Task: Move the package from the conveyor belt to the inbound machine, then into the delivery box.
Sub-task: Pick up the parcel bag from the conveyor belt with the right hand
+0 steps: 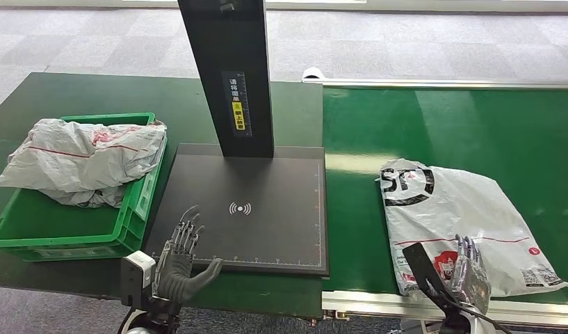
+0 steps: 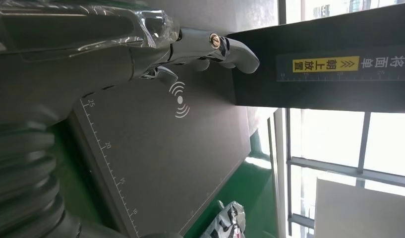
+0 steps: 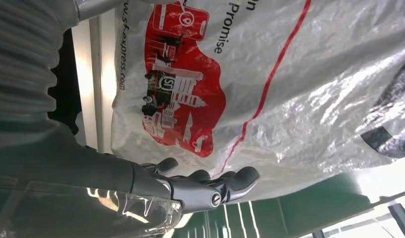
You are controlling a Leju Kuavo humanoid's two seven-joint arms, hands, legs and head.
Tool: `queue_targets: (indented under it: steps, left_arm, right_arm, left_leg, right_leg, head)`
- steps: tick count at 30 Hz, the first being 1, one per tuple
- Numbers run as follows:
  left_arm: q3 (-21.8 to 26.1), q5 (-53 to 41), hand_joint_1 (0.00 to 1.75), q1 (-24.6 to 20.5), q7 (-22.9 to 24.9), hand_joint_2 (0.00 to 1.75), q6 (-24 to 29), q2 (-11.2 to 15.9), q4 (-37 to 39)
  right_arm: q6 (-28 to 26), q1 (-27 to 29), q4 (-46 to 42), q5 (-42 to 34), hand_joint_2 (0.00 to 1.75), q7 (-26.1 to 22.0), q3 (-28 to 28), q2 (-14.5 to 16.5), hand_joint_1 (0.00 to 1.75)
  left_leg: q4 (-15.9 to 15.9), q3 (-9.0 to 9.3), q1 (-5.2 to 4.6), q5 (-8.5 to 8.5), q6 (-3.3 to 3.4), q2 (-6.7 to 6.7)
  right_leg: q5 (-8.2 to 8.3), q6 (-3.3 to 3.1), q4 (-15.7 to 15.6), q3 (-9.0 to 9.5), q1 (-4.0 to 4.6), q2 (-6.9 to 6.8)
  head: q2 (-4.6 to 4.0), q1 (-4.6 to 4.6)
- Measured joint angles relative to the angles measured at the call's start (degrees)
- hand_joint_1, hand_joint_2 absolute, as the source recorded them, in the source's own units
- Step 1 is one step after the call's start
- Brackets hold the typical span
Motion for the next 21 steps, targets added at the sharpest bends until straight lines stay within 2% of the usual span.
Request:
queue_targets:
  steps: [8, 12, 13, 21]
  left_arm:
    - [-0.3, 0.0, 0.00, -0.5, 0.2, 1.75, -0.5, 0.0, 0.3]
    - [-0.7, 0.0, 0.00, -1.1, 0.2, 1.75, -1.0, 0.0, 0.8]
    - [-0.8, 0.0, 0.00, -1.2, 0.2, 1.75, -1.0, 0.0, 0.9]
    - [-1.2, 0.0, 0.00, -2.0, 0.3, 1.75, -1.1, -0.1, 1.9]
  right_arm:
    - [-0.6, -2.4, 10.2, -2.4, 1.75, -1.3, 0.0, 1.0, 0.00]
    - [-1.0, -3.7, 14.3, -3.8, 1.75, -2.2, 0.0, 1.4, 1.71]
    - [-1.2, -3.9, 15.1, -4.1, 1.75, -2.4, 0.0, 1.5, 1.75]
    - [-1.4, -5.2, 16.9, -6.5, 1.75, -4.4, 0.0, 1.9, 1.75]
  left_leg:
    - [0.0, 0.00, 0.00, 0.00, 0.00, -0.01]
    - [0.0, 0.02, 0.00, 0.00, 0.00, 0.00]
    - [0.0, 0.02, 0.00, 0.00, 0.00, 0.00]
    - [0.0, 0.22, 0.00, 0.00, 0.00, 0.02]
  right_leg:
    - [0.00, 0.00, 0.0, 0.00, 0.00, 0.00]
    - [0.00, 0.00, 0.0, 0.01, 0.00, 0.00]
    - [0.00, 0.00, 0.0, 0.01, 0.00, 0.00]
    - [0.00, 0.00, 0.0, 0.18, 0.00, 0.01]
  head:
    - [0.00, 0.00]
    - [0.00, 0.01]
    - [0.00, 0.01]
    - [0.00, 0.01]
